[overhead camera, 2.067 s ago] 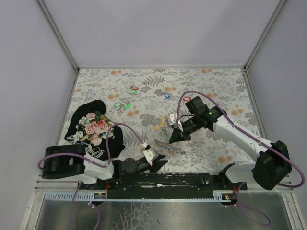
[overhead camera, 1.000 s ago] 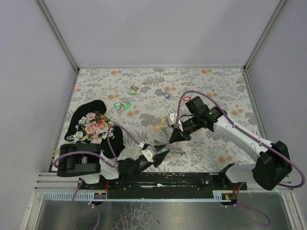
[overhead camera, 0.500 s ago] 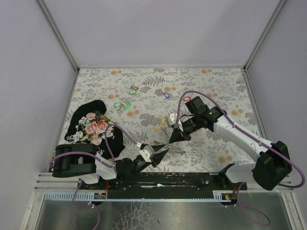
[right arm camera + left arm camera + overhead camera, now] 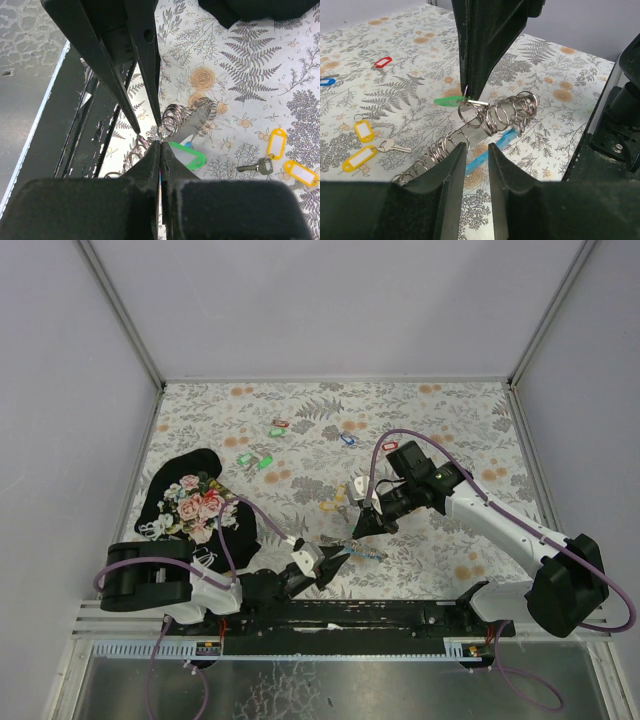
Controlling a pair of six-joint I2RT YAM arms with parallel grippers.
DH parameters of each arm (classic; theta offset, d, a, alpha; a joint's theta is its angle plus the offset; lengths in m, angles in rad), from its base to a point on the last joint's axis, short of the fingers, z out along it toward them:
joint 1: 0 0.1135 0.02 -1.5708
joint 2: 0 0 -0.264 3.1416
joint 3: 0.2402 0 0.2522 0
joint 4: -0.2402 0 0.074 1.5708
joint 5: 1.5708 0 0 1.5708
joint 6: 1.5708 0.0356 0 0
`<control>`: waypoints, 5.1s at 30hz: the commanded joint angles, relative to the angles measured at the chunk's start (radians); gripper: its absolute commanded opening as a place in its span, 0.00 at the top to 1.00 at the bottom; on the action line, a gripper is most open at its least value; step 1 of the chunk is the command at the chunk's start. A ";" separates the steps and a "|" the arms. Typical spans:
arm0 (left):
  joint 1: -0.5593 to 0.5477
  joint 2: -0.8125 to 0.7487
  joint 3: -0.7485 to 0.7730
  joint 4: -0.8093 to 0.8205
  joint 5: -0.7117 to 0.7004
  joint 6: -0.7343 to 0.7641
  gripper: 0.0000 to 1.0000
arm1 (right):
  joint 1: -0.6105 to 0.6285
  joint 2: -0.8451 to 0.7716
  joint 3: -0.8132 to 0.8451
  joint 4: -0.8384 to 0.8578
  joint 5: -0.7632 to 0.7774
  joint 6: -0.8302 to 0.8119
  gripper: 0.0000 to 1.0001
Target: Remove the keys from the keyring
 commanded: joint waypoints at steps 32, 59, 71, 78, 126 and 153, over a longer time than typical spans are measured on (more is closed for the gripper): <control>0.008 -0.049 0.105 -0.127 -0.085 -0.067 0.69 | -0.004 -0.005 0.027 0.006 -0.083 -0.003 1.00; 0.008 -0.057 0.101 -0.083 -0.142 -0.039 0.68 | 0.006 0.013 0.005 0.121 -0.059 0.129 1.00; 0.008 -0.041 0.104 -0.062 -0.185 -0.011 0.69 | 0.021 0.017 0.004 0.126 -0.070 0.137 1.00; 0.007 -0.040 0.114 -0.066 -0.225 0.003 0.70 | 0.041 0.025 0.005 0.144 -0.069 0.161 1.00; 0.133 -0.555 -0.028 -0.436 0.261 -0.204 0.69 | 0.040 0.016 0.030 0.075 -0.065 0.096 1.00; 0.141 -0.570 -0.006 -0.497 0.107 -0.791 0.69 | 0.040 0.010 0.020 0.107 -0.039 0.124 1.00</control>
